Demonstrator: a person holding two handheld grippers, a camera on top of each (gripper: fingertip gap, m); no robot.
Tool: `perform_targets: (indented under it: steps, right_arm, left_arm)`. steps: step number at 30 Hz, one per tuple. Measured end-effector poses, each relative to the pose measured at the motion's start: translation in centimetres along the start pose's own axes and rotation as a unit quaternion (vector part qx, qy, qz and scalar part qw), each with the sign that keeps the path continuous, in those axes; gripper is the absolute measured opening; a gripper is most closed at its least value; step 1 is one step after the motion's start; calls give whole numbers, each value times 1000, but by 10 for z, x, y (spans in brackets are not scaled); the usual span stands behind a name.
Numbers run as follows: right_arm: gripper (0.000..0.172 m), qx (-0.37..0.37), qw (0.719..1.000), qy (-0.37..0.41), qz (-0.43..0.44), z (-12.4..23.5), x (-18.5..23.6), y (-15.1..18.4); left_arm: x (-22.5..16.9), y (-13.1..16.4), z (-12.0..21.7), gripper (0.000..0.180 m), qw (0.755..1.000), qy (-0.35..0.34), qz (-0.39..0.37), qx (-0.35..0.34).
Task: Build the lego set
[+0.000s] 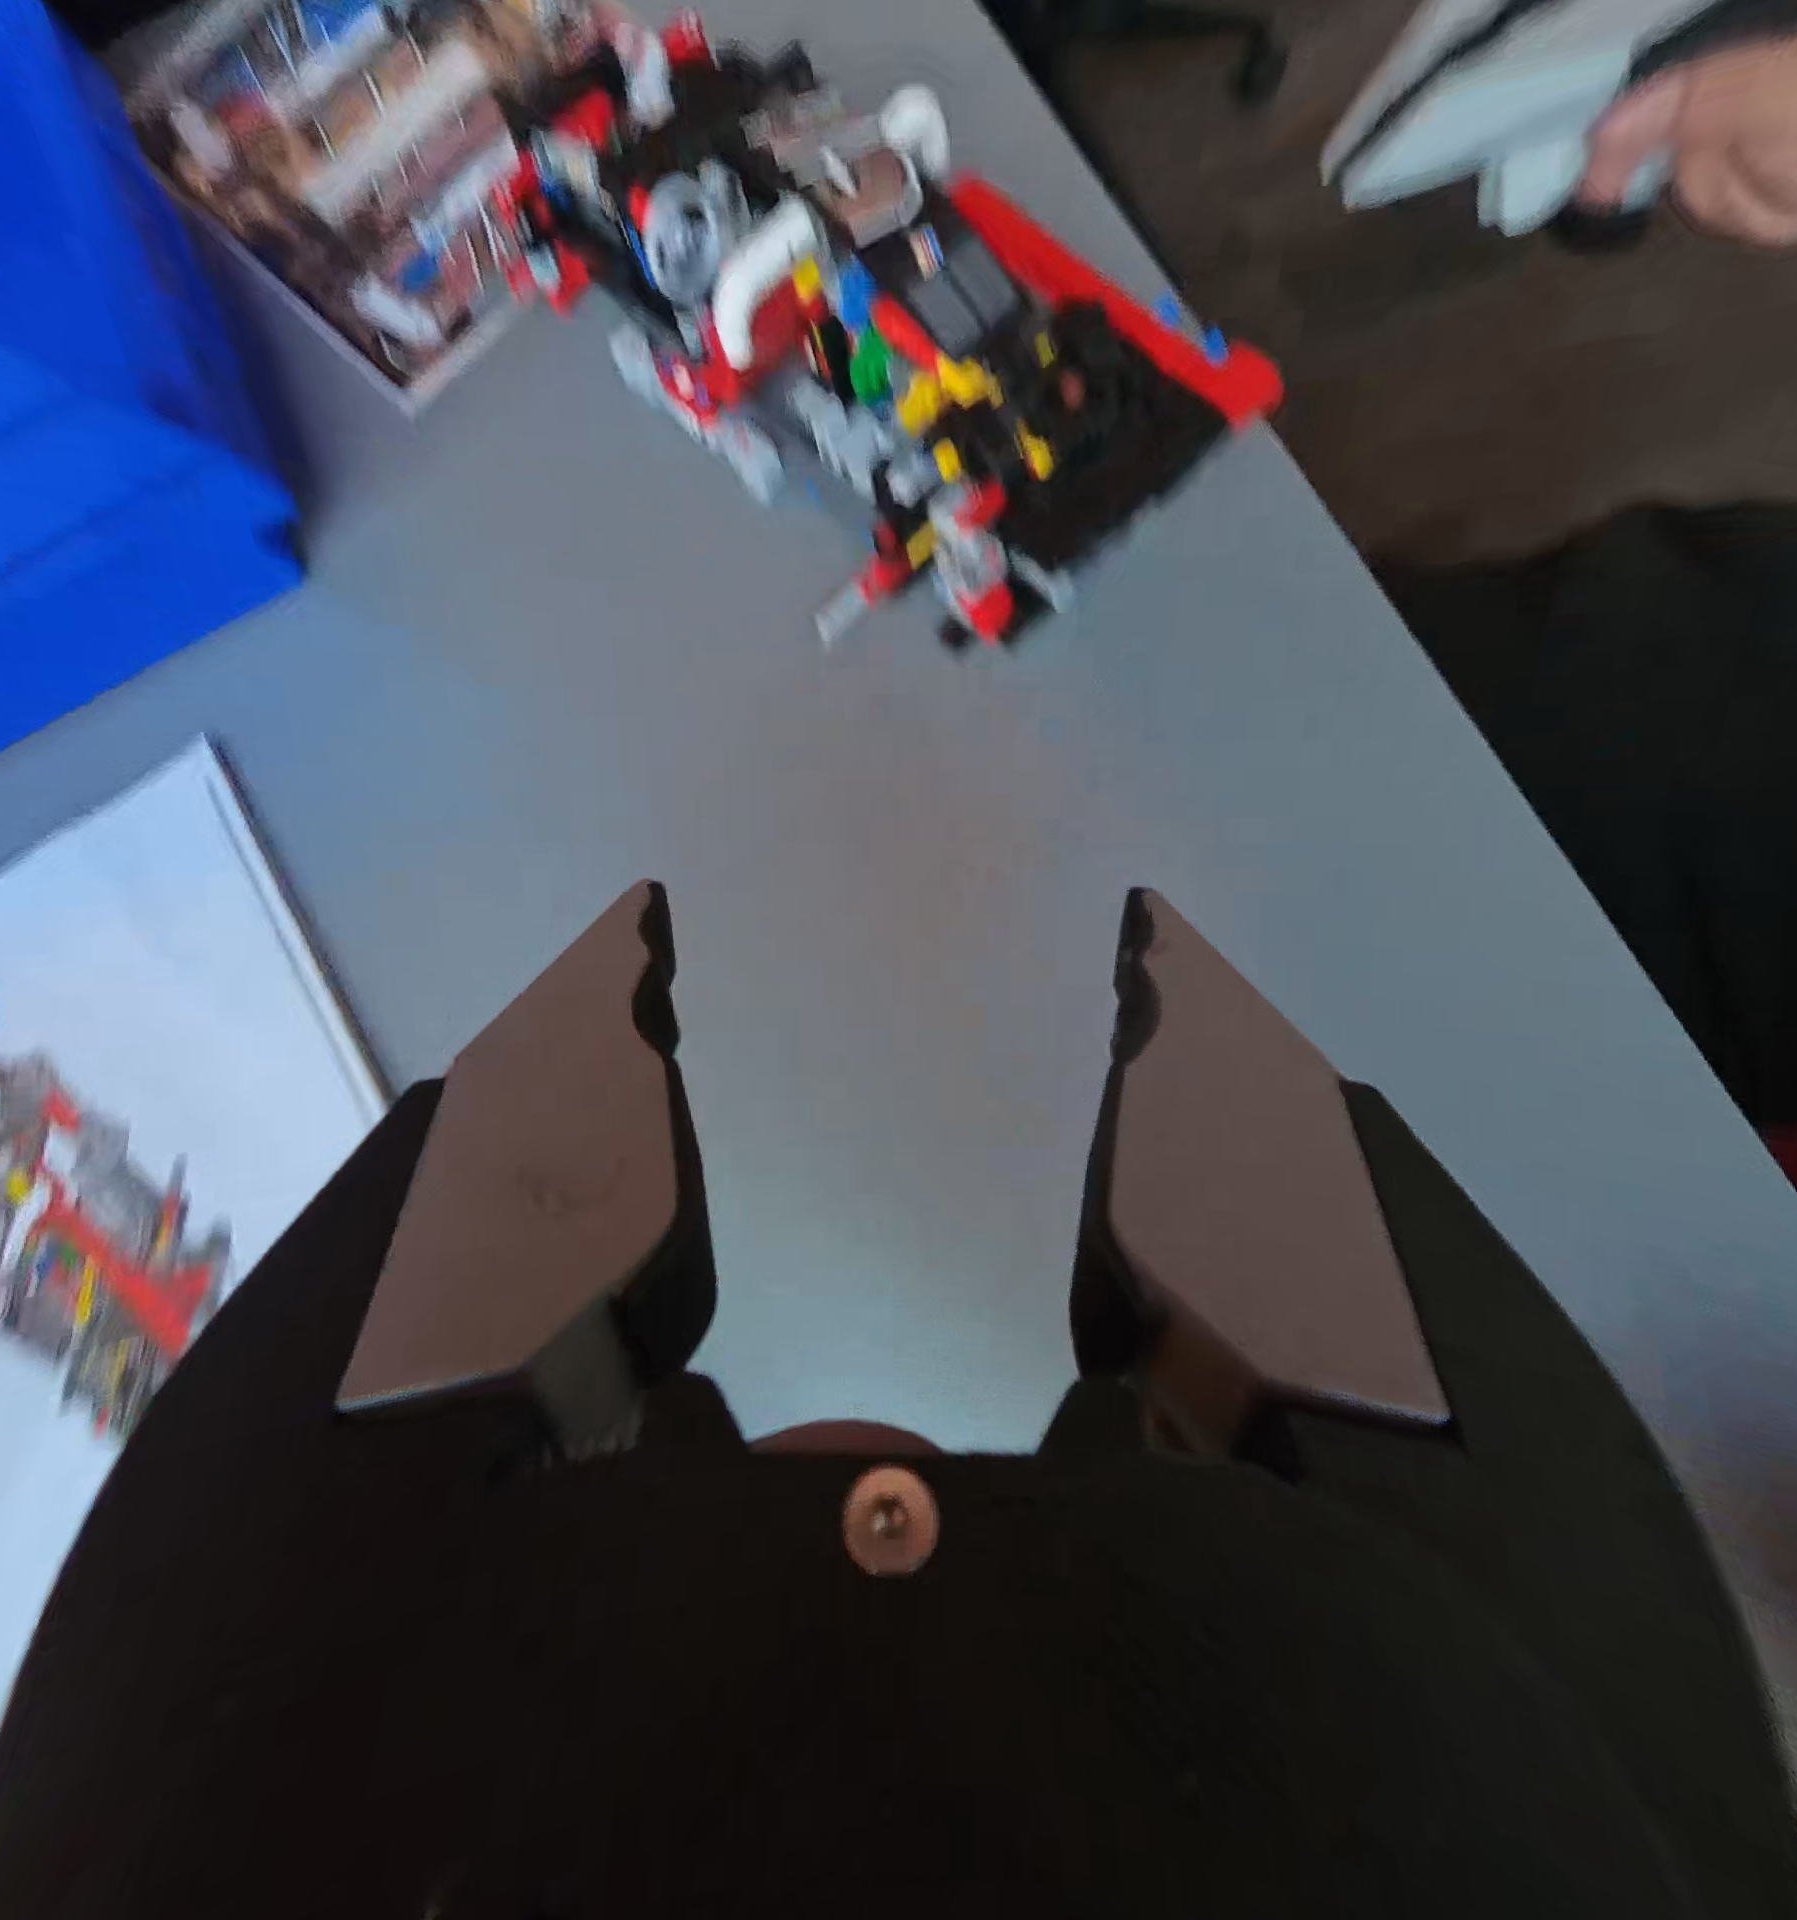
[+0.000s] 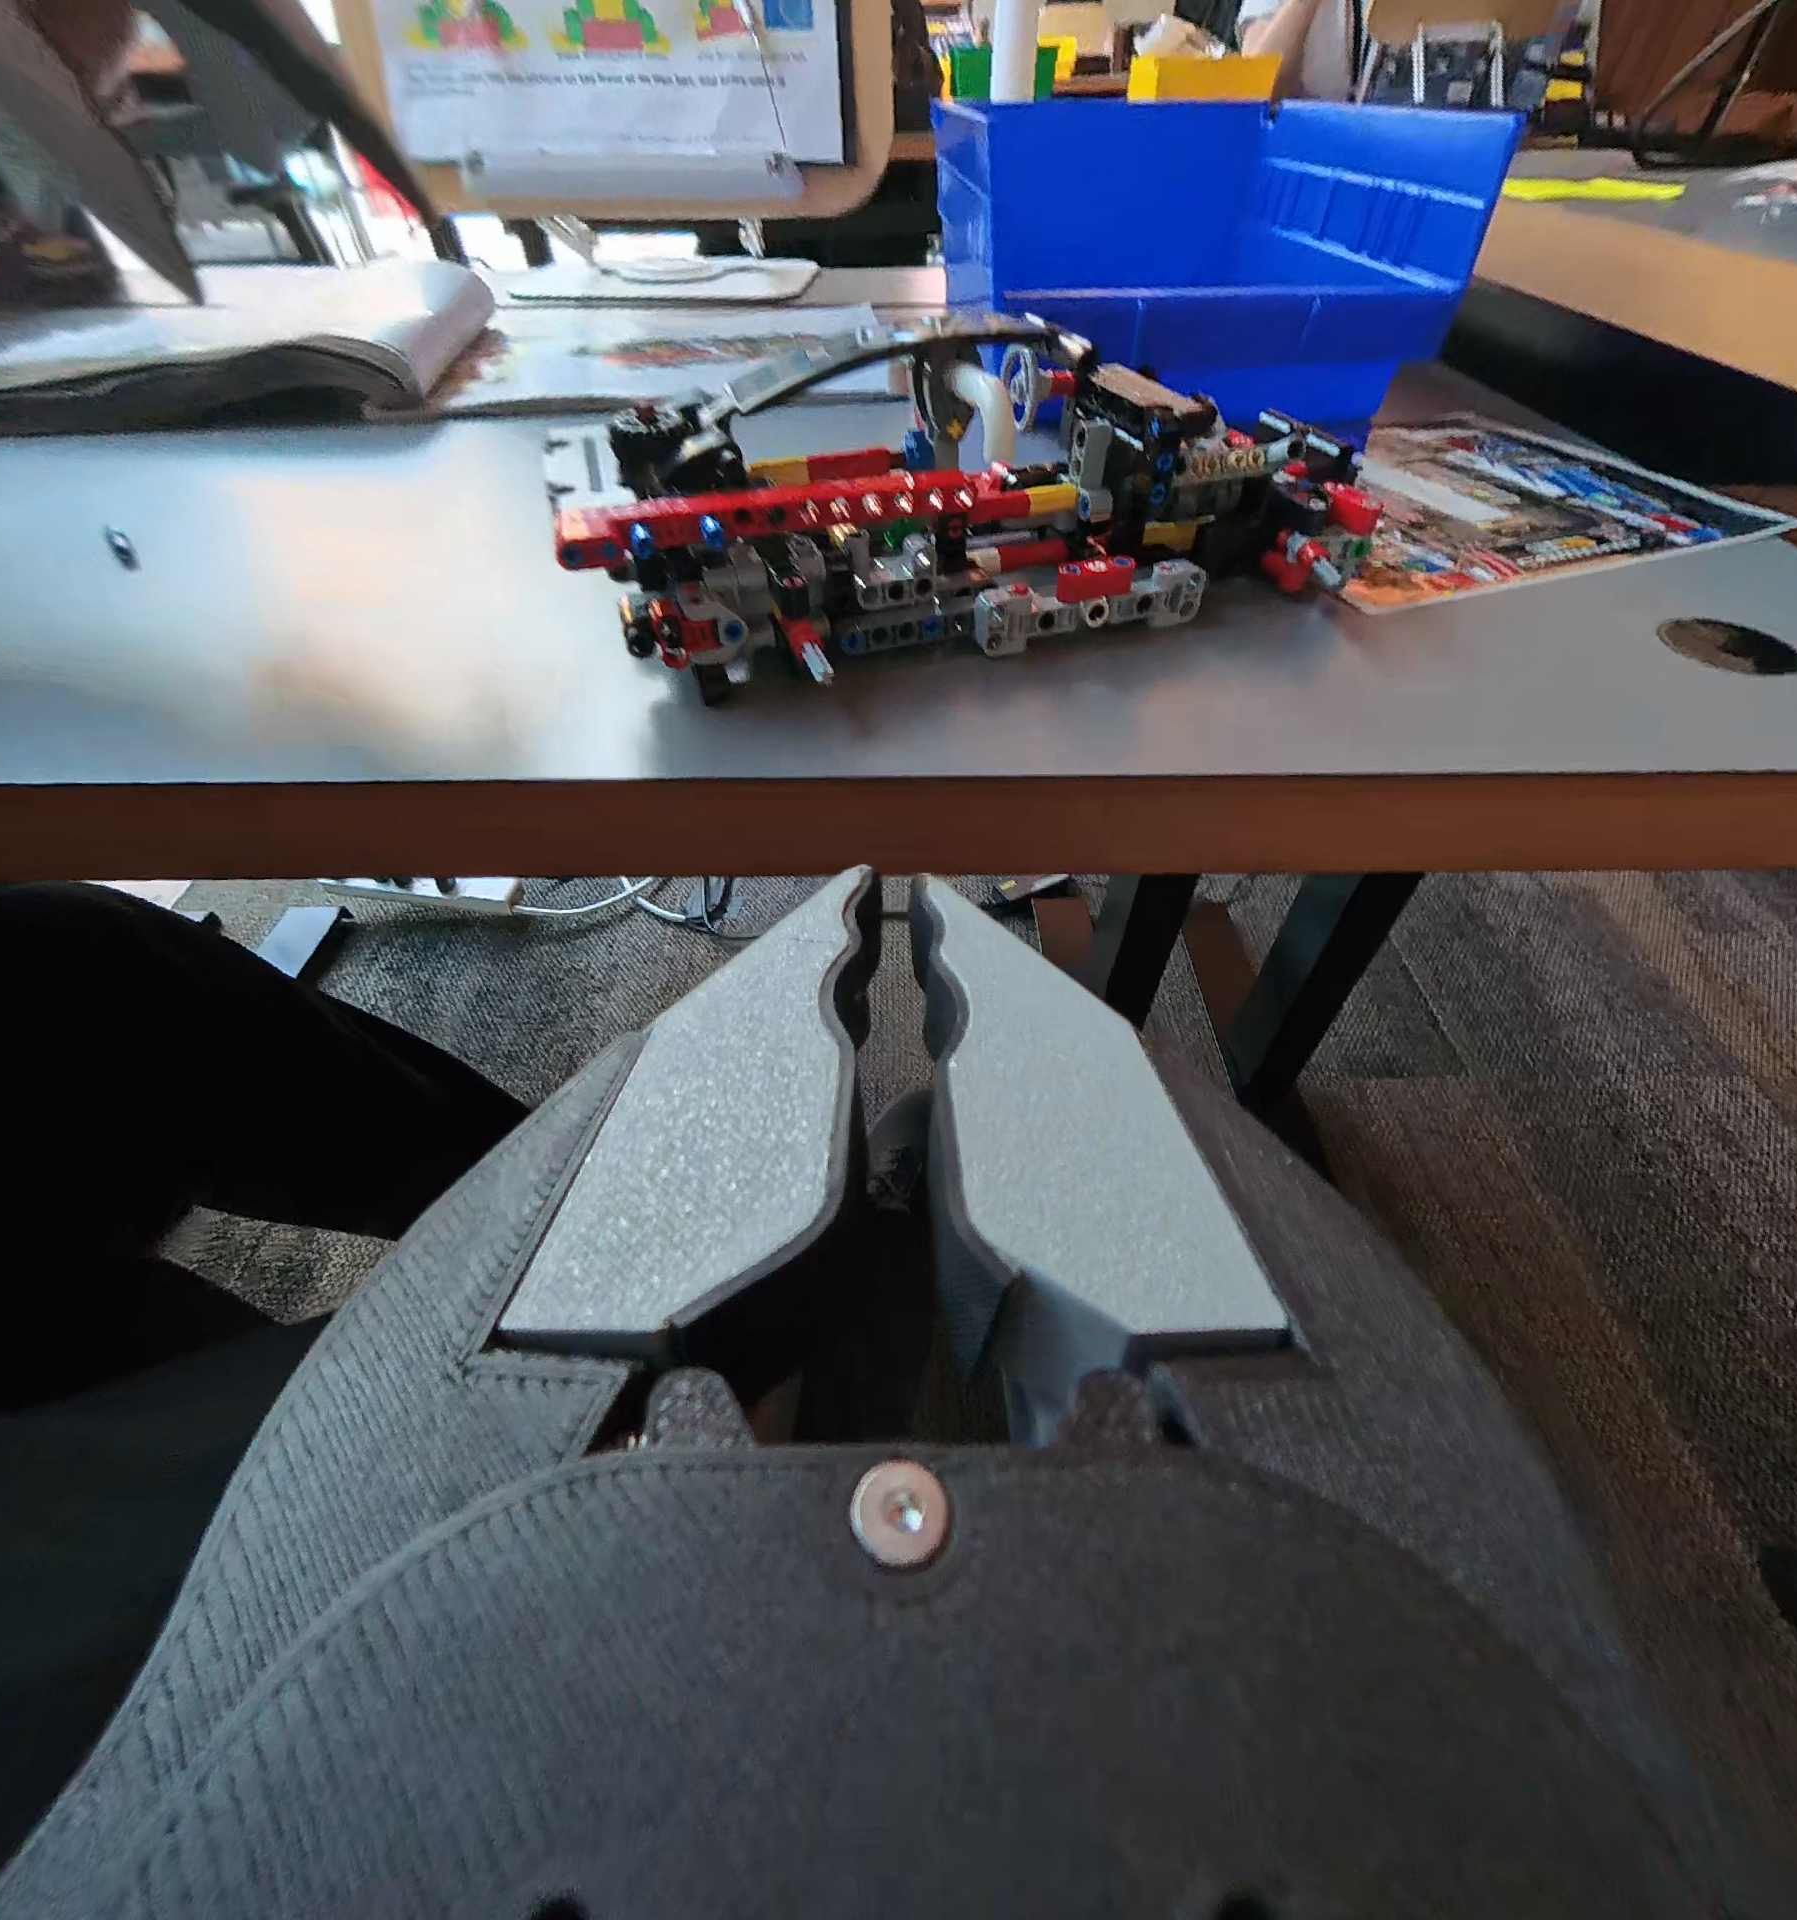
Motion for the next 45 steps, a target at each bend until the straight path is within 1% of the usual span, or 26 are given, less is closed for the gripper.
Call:
perform_targets:
  steps: [2, 4, 5, 7, 9, 11, 12, 13, 14, 16, 19, 20, 23, 25, 28, 30, 31, 32, 33, 36, 38, 41, 45]
  right_arm:
    - [1, -13, 1000, -12, -1, 1, 3, -5]
    - [1, -26, 999, -26, -3, 1, 7, -9]
    - [0, -32, 999, -33, -4, 1, 9, -12]
    - [0, -42, 998, -45, -3, 1, 13, -16]
    - [0, -51, 997, -56, -2, 2, 18, -21]
    - [0, -60, 996, -63, 0, 5, 22, -25]
    - [0, -65, 996, -66, 2, 7, 24, -28]
    - [0, -69, 995, -68, 4, 9, 26, -30]
    - [0, -73, 995, -69, 7, 10, 28, -31]
    - [0, -76, 994, -72, 14, 12, 33, -34]
    - [0, -75, 993, -80, 33, 13, 41, -38]
    - [0, -73, 993, -85, 39, 12, 46, -39]
    - [0, -73, 988, -125, 56, 8, 68, -51]
    - [0, -65, 982, -161, 70, 0, 91, -64]
    - [0, -43, 975, -206, 70, -23, 129, -85]
    - [0, -31, 968, -244, 50, -42, 152, -99]
    - [0, -29, 965, -258, 45, -52, 161, -105]
    - [0, -30, 962, -269, 41, -61, 168, -110]
    - [0, -29, 959, -280, 36, -71, 175, -114]
    - [3, -2, 944, -331, 8, -94, 194, -124]
    - [3, 11, 933, -359, 6, -102, 208, -126]
    - [4, 23, 924, -381, 15, -107, 224, -125]
    - [5, 28, 919, -393, 18, -110, 236, -127]
  left_arm:
    - [-16, 19, 31, 71, 998, 22, 5, 66]
    - [-37, 37, 48, 57, 992, 50, 0, 117]
    - [-47, 45, 49, 51, 989, 63, -10, 132]
    - [-63, 61, 40, 44, 982, 90, -24, 162]
    - [-68, 78, 27, 37, 975, 95, -25, 199]
    - [-72, 87, 17, 31, 972, 105, -21, 208]
    - [-71, 87, 15, 23, 977, 93, -24, 192]
    - [-71, 85, 14, 22, 980, 92, -24, 177]
    - [-71, 85, 13, 20, 980, 89, -24, 176]
    - [-68, 87, 11, 12, 982, 71, -29, 172]
    - [-68, 90, 11, 10, 986, 66, -17, 153]
    - [-69, 91, 12, 3, 986, 63, -20, 150]
    - [-70, 93, 14, 2, 989, 36, -49, 134]
    - [-70, 89, 19, 2, 994, 11, -56, 98]
    - [-73, 73, 36, 2, 997, -38, -58, 23]
    - [-80, 62, 49, 2, 994, -94, -50, -11]
    - [-88, 57, 54, 2, 992, -112, -48, -29]
    - [-96, 53, 59, 2, 987, -145, -48, -50]
    - [-109, 51, 62, 2, 983, -161, -51, -68]
    - [-140, 53, 67, 2, 968, -225, -82, -70]
    - [-153, 53, 70, 2, 961, -250, -90, -80]
    - [-163, 54, 74, 2, 950, -279, -104, -92]
    - [-171, 56, 72, 2, 945, -287, -120, -99]
Point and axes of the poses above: each gripper's, where its closed fingertips meet, z back along the fingers, y out of its underside, x = y × z across the jaws, the point moved 8 cm from there along z, back along the fingers
